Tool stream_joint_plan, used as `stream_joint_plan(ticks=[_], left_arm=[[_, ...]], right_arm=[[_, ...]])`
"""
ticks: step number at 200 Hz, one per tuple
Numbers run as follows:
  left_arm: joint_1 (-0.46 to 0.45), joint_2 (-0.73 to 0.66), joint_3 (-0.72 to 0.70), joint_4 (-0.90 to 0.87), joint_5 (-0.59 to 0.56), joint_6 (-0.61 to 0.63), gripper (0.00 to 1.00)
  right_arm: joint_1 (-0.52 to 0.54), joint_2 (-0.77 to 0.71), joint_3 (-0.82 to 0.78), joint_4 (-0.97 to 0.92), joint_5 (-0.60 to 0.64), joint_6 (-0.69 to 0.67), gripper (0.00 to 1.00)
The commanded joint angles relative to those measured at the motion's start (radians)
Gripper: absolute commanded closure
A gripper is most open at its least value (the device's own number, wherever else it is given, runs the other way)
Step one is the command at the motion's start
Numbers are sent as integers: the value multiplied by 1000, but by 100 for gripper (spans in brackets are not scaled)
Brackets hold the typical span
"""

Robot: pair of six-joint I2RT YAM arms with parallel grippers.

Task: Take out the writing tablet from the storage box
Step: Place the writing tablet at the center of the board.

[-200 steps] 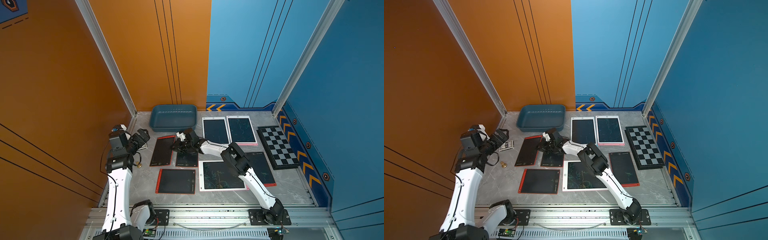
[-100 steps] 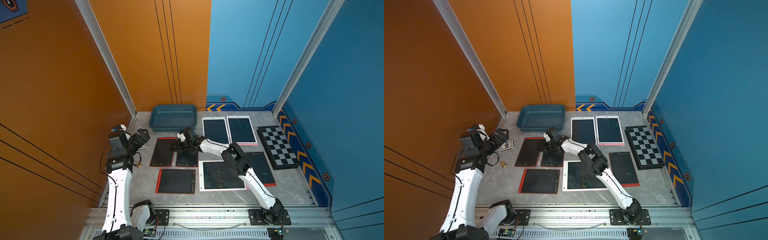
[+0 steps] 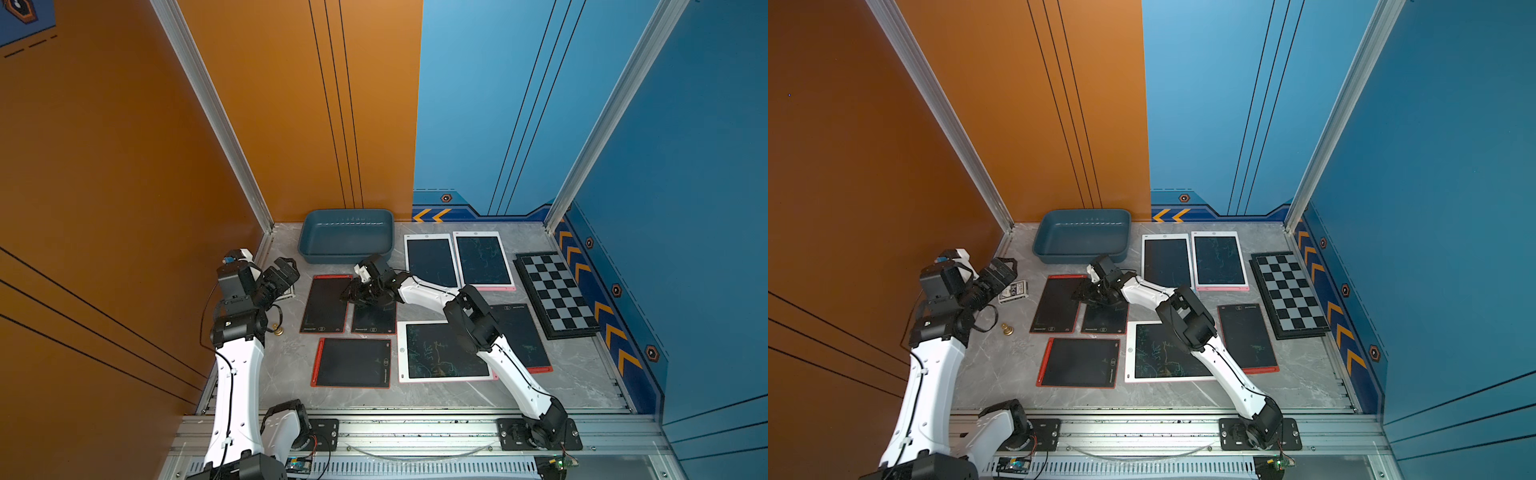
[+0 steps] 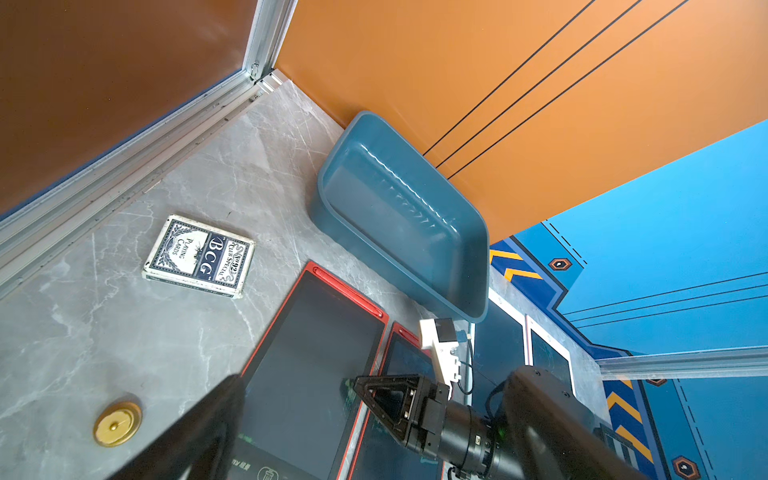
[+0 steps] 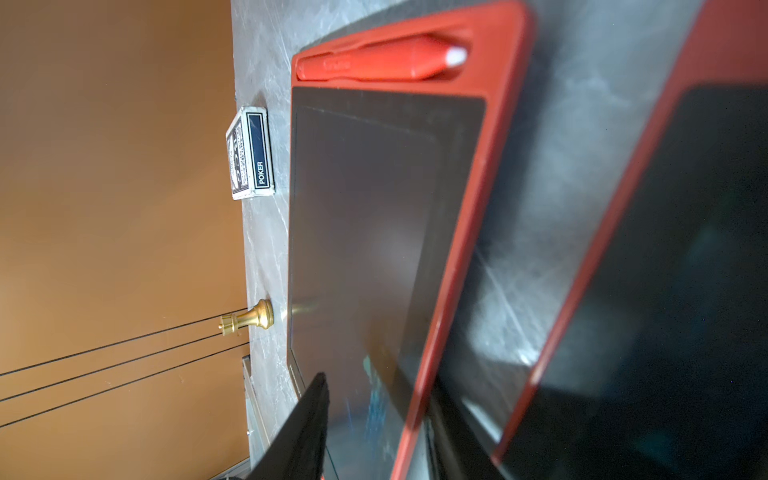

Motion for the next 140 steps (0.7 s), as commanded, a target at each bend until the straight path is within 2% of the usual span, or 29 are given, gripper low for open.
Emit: stream_joint_plan(ticks=[1,60,92,109,140], left_arm=[[1,-16,-13,3,12,-4,2],[1,-19,-16,7,10,-5,2],[1,-16,-21,8,9,-4,2],[2,-14,-21,10,13,-1,2],[1,3,-24,43,73,8,2]], right_arm=[[12,-52,-2,-121,84,-36,58],[14,-112,-55,-149,141,-62,57],[8,-176,-73,-186,177,-134,55],[5,-241,-81,-257,248,-224,54],[-3,-415,-157,-334,465,-385,48]])
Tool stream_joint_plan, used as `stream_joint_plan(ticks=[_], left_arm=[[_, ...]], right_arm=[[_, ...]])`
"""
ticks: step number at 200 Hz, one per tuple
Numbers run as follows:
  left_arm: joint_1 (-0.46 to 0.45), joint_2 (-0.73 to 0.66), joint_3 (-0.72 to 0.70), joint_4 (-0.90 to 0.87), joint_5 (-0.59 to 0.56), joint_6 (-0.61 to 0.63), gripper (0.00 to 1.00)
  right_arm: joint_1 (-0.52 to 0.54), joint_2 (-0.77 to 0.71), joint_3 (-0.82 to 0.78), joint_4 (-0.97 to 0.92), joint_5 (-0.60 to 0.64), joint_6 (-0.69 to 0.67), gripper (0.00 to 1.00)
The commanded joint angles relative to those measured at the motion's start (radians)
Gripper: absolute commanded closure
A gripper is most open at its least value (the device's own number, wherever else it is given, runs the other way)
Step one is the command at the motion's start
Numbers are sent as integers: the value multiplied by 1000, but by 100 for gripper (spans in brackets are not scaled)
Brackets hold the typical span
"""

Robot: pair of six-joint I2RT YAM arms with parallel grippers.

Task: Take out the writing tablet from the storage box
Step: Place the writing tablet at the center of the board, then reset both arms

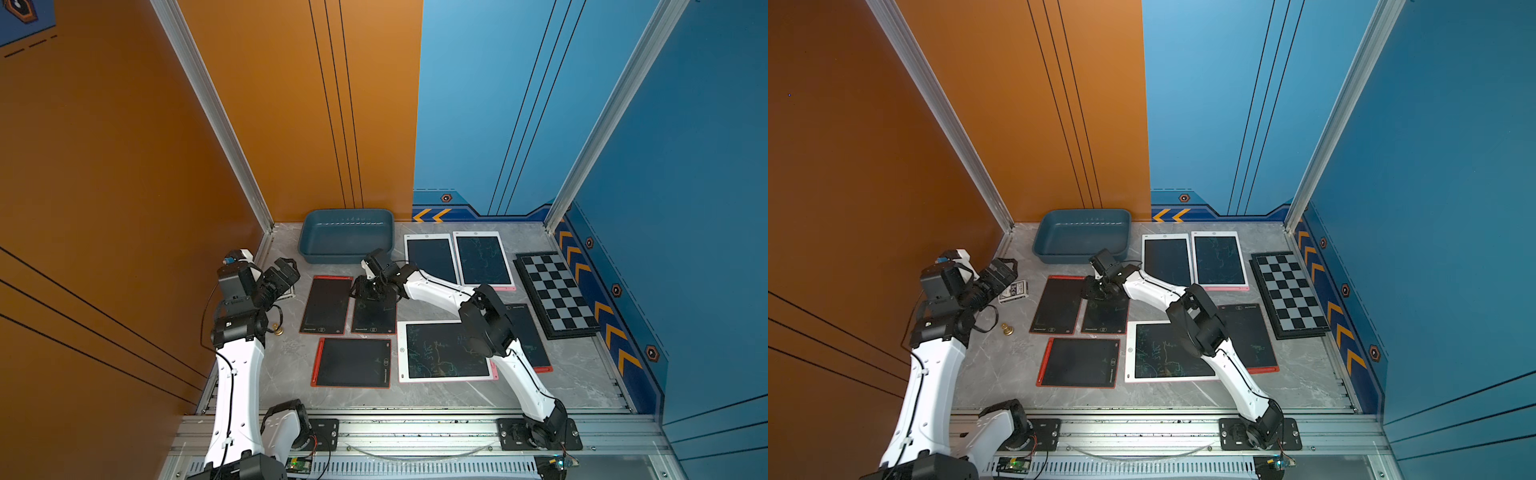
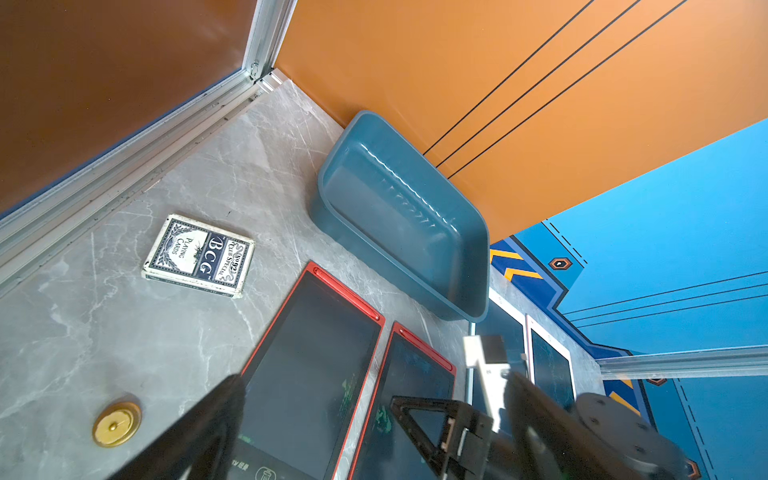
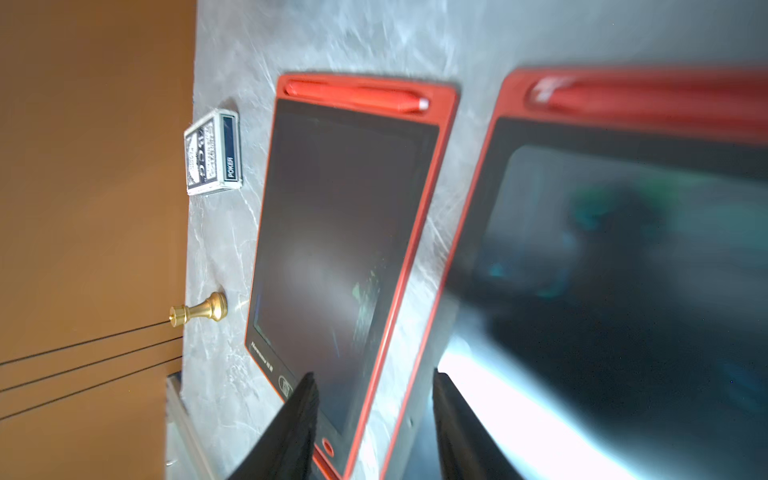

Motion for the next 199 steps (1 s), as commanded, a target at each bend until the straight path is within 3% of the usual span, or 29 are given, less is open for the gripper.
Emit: stream_joint_plan(ticks=[1,39,72,76,78,82,108,136,174,199], left_arm=[[1,7,-16,35,64,8,2],[-4,40,-14,40,81,15,2],[-61,82,-12,41,60,26,2],[-73,88,-11,41,53,28,2],[-82,92,-9,41,48,30,2],[-96,98,-8,41,40,33,2],[-230,134,9,38,-52,71,2],[-413,164,36,39,-254,148,2],[-576,214,51,65,-488,245,2],[-706,210,-5,140,-623,373,2]], right_arm=[[-14,-177,-55,-91,211,-174,47],[-36,-406,-233,-90,464,-312,33],[-89,-558,-381,-79,577,-364,21],[-99,-577,-403,-72,585,-367,12],[-104,-588,-415,-70,587,-368,3],[-108,-607,-438,-61,590,-370,0],[-216,-735,-585,-34,599,-369,0],[-327,-908,-768,23,609,-366,0],[-536,-1139,-994,53,569,-352,0],[-667,-1268,-1111,46,530,-355,0]])
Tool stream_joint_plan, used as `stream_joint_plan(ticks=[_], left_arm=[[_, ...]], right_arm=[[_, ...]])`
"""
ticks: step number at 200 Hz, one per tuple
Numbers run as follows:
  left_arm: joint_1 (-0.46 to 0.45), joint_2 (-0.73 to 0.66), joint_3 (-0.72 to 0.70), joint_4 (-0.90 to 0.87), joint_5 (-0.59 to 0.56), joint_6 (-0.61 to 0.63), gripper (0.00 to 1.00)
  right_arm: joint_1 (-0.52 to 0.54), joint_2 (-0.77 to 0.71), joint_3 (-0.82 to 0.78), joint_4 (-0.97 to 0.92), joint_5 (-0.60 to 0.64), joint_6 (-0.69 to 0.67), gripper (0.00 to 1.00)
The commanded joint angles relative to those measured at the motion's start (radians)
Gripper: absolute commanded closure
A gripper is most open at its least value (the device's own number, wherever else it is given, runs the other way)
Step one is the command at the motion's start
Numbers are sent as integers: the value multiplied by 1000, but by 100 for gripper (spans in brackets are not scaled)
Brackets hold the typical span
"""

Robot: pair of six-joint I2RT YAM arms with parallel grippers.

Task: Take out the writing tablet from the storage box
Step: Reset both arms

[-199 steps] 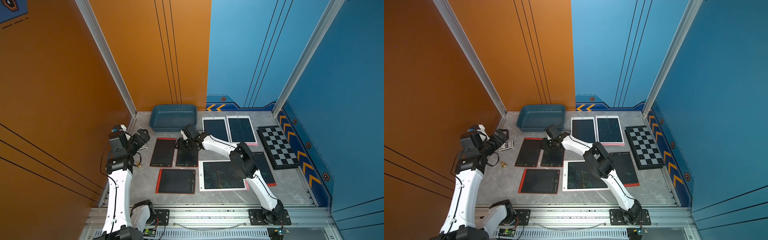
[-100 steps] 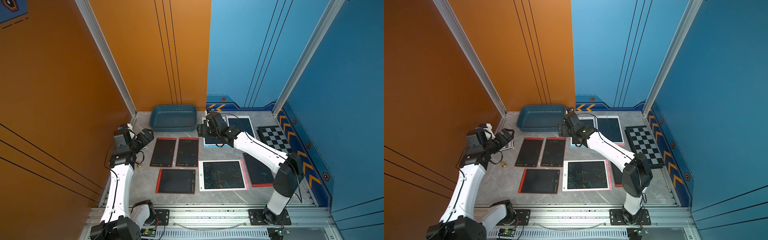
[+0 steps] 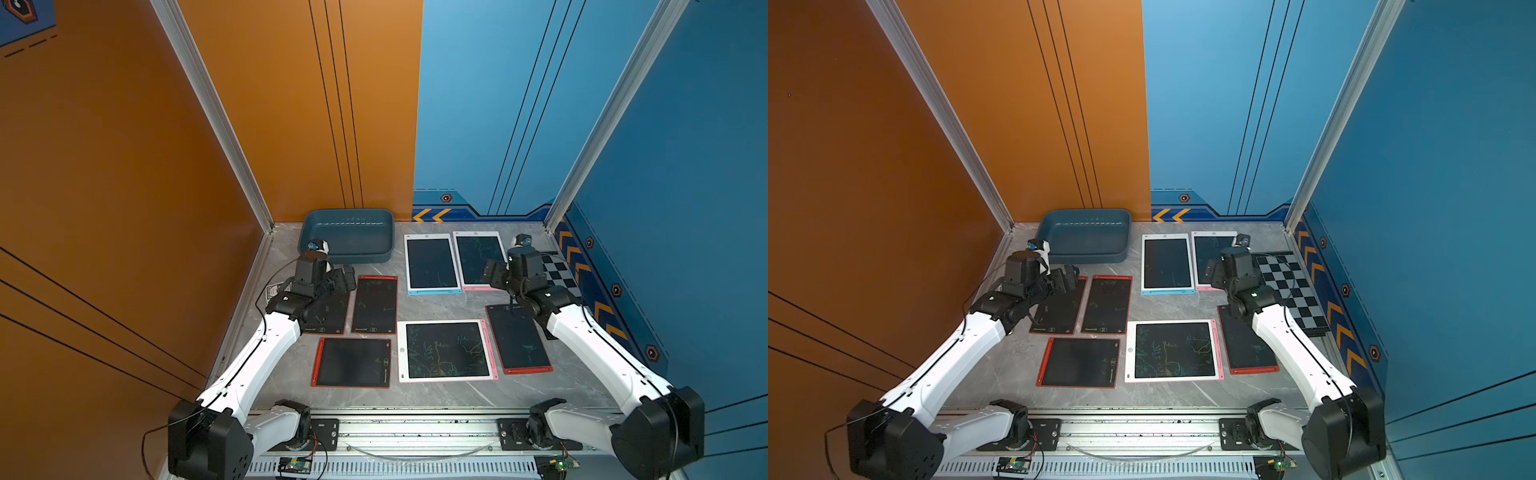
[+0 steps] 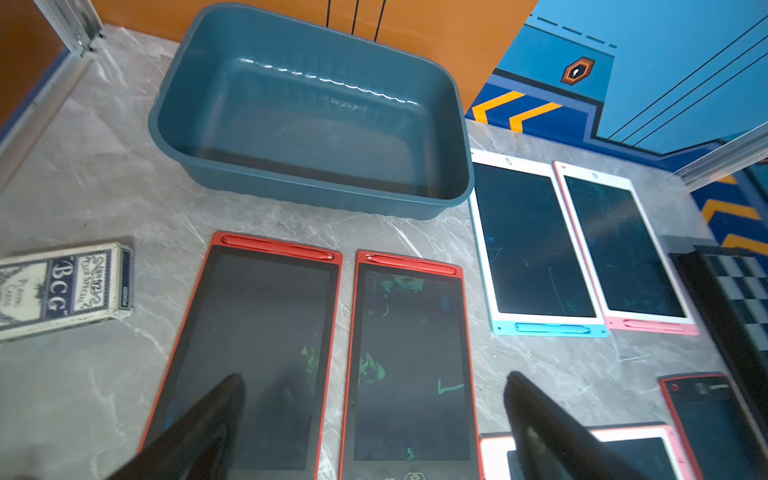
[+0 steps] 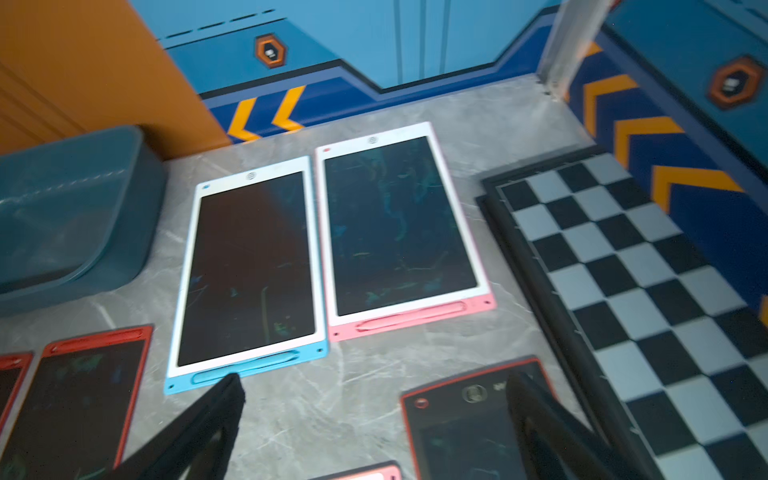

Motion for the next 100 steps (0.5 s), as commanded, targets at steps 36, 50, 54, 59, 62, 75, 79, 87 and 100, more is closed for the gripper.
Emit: stream_joint_plan(ticks=[36,50,54,59,62,75,79,87,100], left_arm=[[-150,-115,-323,456,-308,225,2],[-146,-167,-420,576,-342,222,2],[-146,-180,-447,608,-363,230,2],[-145,-197,-478,636,-385,240,2],[-143,-206,-496,651,-403,248,2],[-131,-241,-554,692,-470,292,2],[-126,-250,-566,693,-492,305,2],[-112,-261,-587,693,-539,324,2],[-77,-275,-629,712,-568,332,2]], right_arm=[[-240,-178,-222,2,-30,-24,0],[-294,-183,-249,-10,-27,-9,0],[-307,-185,-256,-11,-29,-6,0],[-323,-188,-266,-8,-34,-2,0],[-330,-189,-274,-3,-37,-3,0],[-347,-203,-310,41,-48,-12,0],[-347,-209,-324,61,-54,-22,0],[-347,-223,-349,102,-62,-32,0],[-345,-250,-399,176,-70,-38,0]])
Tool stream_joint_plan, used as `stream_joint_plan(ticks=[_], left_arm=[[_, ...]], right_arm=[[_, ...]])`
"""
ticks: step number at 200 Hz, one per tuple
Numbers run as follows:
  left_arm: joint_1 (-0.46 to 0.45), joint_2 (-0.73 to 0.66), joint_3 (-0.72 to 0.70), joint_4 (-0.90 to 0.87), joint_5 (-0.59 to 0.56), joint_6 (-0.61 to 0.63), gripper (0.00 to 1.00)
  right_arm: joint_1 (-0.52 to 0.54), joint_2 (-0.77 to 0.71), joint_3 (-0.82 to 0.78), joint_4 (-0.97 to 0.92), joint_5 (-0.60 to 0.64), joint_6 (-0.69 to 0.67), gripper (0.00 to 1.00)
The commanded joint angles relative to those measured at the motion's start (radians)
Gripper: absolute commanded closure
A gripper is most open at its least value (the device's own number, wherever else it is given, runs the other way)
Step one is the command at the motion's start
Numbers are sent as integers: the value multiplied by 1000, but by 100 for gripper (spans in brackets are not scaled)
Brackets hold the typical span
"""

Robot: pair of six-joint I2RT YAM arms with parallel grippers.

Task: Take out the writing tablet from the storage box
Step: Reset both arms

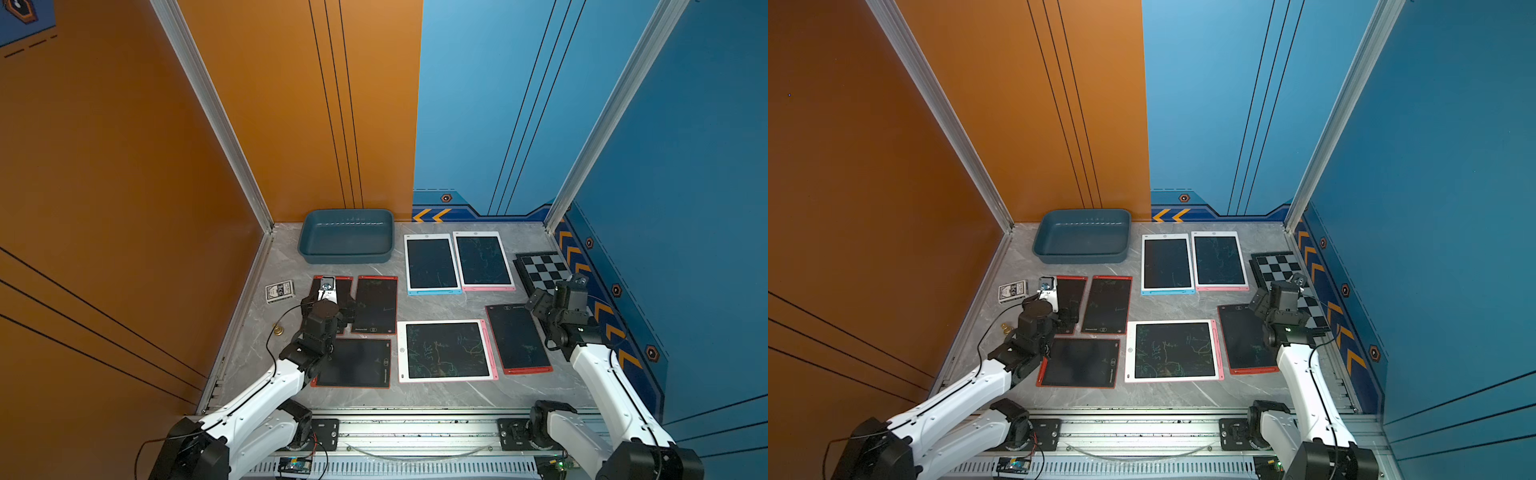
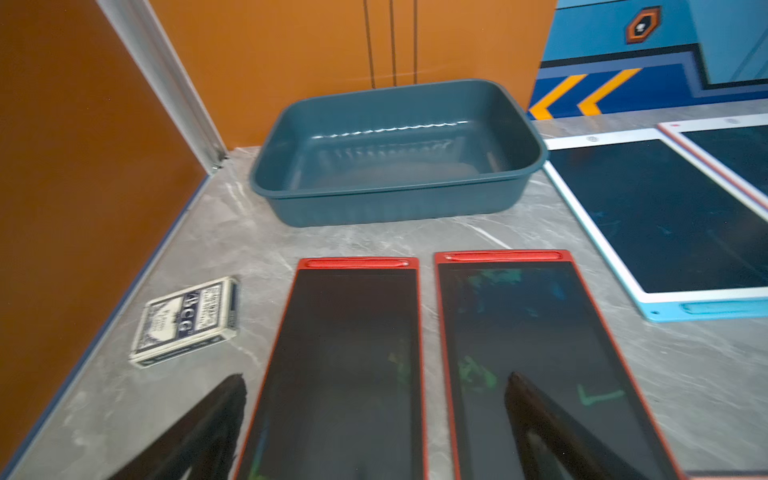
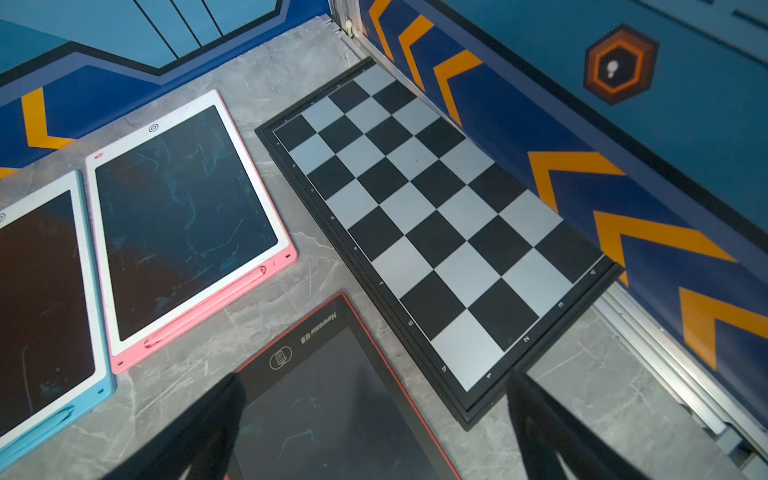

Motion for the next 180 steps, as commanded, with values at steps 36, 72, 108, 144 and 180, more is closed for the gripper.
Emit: stream_joint_plan(ticks=[36,72,108,144,180], left_arm=[[179,2,-180,326,-118,17,2],[268,217,-170,488,-20,3,2],[273,446,-69,625,48,120,2],[275,583,-58,756,125,162,2],[295,674,-64,855,175,162,2]], right_arm=[[15,-101,-165,272,-19,-52,0],[38,-42,-164,268,-19,-120,0],[113,11,-235,475,2,-198,0],[128,151,-225,608,-3,-222,0],[138,358,-212,840,-34,-275,0]])
